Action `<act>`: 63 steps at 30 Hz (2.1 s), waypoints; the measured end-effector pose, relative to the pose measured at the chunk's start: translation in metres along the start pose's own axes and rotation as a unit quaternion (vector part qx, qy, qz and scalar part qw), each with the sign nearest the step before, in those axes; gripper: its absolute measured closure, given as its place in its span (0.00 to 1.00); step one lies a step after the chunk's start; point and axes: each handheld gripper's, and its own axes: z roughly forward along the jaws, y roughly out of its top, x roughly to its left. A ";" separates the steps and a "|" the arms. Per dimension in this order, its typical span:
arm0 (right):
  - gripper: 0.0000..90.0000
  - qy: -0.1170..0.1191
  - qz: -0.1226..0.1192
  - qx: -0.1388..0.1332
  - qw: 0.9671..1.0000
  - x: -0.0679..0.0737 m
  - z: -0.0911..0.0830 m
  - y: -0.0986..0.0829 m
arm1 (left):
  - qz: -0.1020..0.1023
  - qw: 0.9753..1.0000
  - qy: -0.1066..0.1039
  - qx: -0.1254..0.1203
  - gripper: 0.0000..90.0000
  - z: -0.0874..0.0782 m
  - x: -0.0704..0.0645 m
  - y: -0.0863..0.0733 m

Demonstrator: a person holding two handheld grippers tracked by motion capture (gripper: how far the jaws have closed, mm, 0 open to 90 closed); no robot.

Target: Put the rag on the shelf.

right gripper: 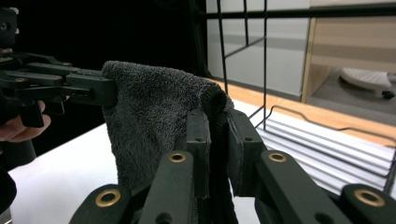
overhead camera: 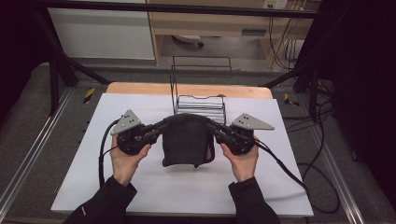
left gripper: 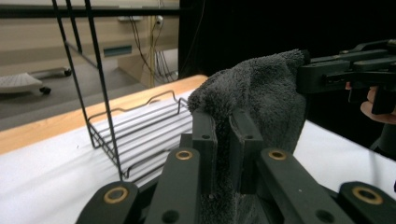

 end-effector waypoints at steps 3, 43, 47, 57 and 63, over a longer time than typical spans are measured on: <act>0.90 -0.005 -0.003 -0.010 1.000 0.000 -0.004 0.005 | 0.002 1.000 -0.001 -0.013 0.91 0.002 -0.003 0.008; 0.90 -0.089 -0.061 -0.149 0.983 -0.003 -0.019 0.092 | 0.014 0.989 0.003 -0.146 0.91 0.033 -0.008 0.101; 0.90 -0.093 -0.066 -0.156 0.981 -0.004 -0.017 0.101 | 0.015 0.988 0.007 -0.153 0.91 0.034 -0.006 0.109; 0.90 -0.099 -0.073 -0.175 0.977 -0.011 -0.014 0.122 | 0.017 0.985 0.017 -0.170 0.91 0.038 -0.001 0.133; 0.90 -0.106 -0.077 -0.184 0.974 -0.014 -0.012 0.136 | 0.020 0.983 0.021 -0.179 0.91 0.040 0.002 0.146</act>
